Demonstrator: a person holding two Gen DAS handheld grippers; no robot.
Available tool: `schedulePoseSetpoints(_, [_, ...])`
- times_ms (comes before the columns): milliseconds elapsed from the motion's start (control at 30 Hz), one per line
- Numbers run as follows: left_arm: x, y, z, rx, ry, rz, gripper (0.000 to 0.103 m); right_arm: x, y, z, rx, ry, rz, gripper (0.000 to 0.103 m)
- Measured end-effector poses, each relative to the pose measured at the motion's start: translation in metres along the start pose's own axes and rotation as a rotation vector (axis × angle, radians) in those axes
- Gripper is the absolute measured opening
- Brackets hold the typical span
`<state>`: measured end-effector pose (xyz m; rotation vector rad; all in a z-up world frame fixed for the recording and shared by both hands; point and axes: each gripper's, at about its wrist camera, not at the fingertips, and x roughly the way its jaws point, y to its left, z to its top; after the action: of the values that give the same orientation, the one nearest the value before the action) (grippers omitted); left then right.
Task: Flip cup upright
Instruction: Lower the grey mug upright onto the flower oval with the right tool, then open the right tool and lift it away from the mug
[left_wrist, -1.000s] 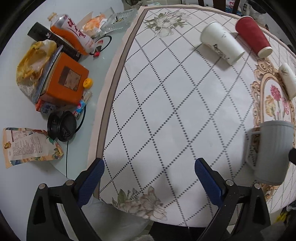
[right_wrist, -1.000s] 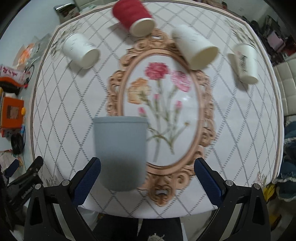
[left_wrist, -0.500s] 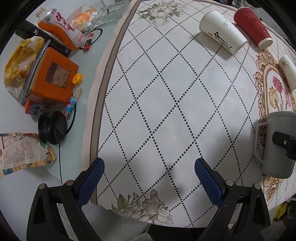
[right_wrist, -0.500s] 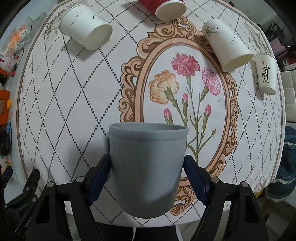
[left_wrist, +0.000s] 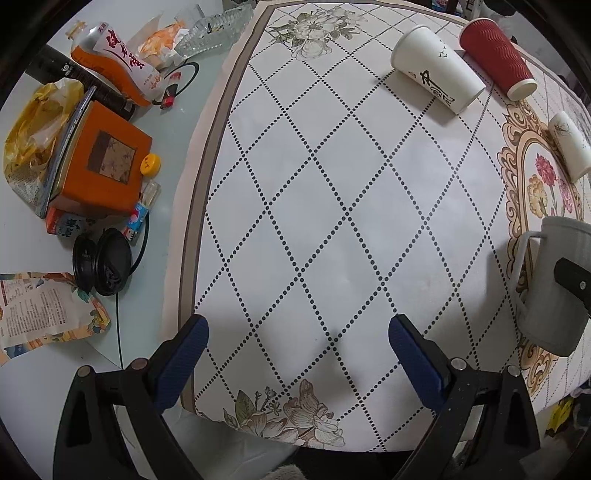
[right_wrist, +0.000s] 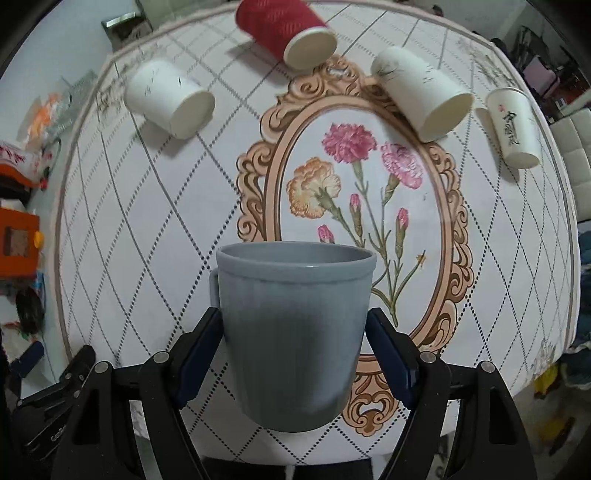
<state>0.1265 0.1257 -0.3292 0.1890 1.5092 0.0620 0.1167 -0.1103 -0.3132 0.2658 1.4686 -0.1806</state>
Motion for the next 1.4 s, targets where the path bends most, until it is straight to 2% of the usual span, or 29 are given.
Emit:
schedulePoseSetpoints(133, [0.006, -0.004, 0.010, -0.042, 0.060, -0.072, 0.100, -0.020, -0.003, -0.001, 0.017, -0.104, 0.013, 0.080])
schedulePoseSetpoints(233, [0.009, -0.012, 0.021, -0.039, 0.073, -0.090, 0.100, -0.035, 0.002, 0.003, 0.013, -0.221, 0.001, 0.081])
schedulePoseSetpoints(300, [0.012, -0.019, 0.030, -0.029, 0.062, -0.082, 0.100, -0.040, 0.008, 0.008, 0.010, -0.309, -0.016, 0.081])
schedulePoseSetpoints(533, [0.033, -0.044, 0.059, -0.005, 0.031, -0.035, 0.100, -0.021, 0.014, 0.034, 0.040, -0.526, -0.075, 0.081])
schedulePoseSetpoints(767, [0.041, -0.056, 0.056, 0.033, 0.019, -0.007, 0.100, -0.005, 0.014, 0.029, 0.021, -0.649, -0.121, 0.081])
schedulePoseSetpoints(900, [0.040, -0.057, 0.045, 0.033, 0.030, -0.018, 0.100, -0.004, 0.018, 0.011, -0.029, -0.660, -0.131, 0.081])
schedulePoseSetpoints(1167, [0.017, -0.062, 0.020, 0.066, -0.006, -0.039, 0.100, -0.002, 0.006, -0.016, -0.023, -0.525, -0.108, 0.082])
schedulePoseSetpoints(1400, [-0.010, -0.058, 0.004, 0.100, -0.059, -0.034, 0.100, -0.022, -0.003, -0.036, -0.026, -0.507, -0.127, 0.093])
